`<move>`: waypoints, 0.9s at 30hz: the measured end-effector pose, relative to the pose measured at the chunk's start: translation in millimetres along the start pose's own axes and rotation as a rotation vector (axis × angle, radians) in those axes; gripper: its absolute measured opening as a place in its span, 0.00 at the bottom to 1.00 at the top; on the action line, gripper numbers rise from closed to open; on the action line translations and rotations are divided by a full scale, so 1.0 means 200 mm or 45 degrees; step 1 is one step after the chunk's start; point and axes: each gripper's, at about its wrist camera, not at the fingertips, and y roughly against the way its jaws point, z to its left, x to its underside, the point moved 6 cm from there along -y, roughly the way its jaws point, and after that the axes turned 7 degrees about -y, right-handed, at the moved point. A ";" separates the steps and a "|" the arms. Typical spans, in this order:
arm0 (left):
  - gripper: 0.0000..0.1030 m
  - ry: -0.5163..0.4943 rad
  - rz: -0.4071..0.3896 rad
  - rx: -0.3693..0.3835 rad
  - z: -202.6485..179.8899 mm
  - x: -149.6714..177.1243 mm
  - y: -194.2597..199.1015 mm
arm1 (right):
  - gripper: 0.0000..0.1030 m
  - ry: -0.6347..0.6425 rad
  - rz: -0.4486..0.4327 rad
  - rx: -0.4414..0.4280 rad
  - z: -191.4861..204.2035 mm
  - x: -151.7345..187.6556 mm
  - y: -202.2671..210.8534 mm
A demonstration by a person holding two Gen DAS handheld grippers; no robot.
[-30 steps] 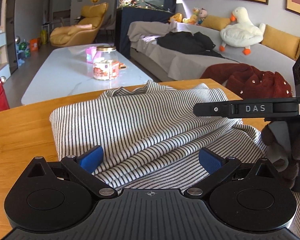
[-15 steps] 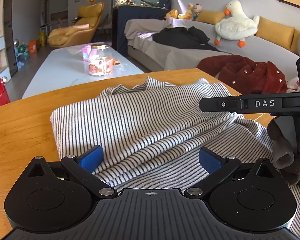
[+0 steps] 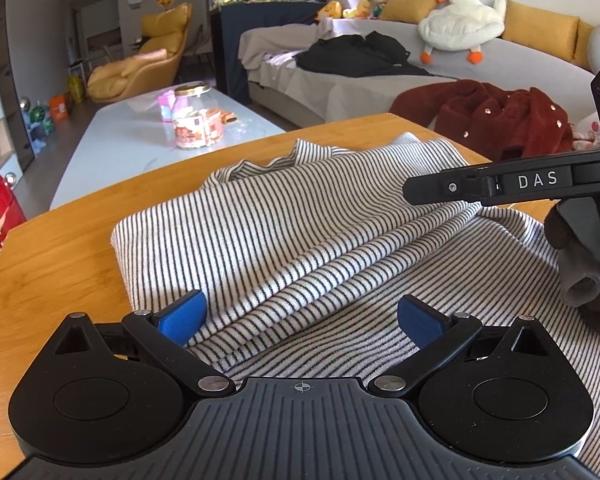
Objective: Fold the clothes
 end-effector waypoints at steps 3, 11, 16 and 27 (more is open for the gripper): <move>1.00 0.012 0.000 0.005 0.01 0.00 0.01 | 0.63 0.077 0.035 0.010 0.01 0.01 0.02; 1.00 0.244 -0.015 0.027 0.17 -0.04 0.15 | 0.74 0.311 -0.013 0.104 0.07 -0.05 0.21; 1.00 0.317 -0.082 0.058 0.20 -0.14 0.15 | 0.60 0.291 -0.031 0.105 0.08 -0.16 0.14; 1.00 0.282 0.056 0.004 0.20 -0.08 -0.04 | 0.53 0.101 0.136 0.103 -0.13 -0.13 -0.07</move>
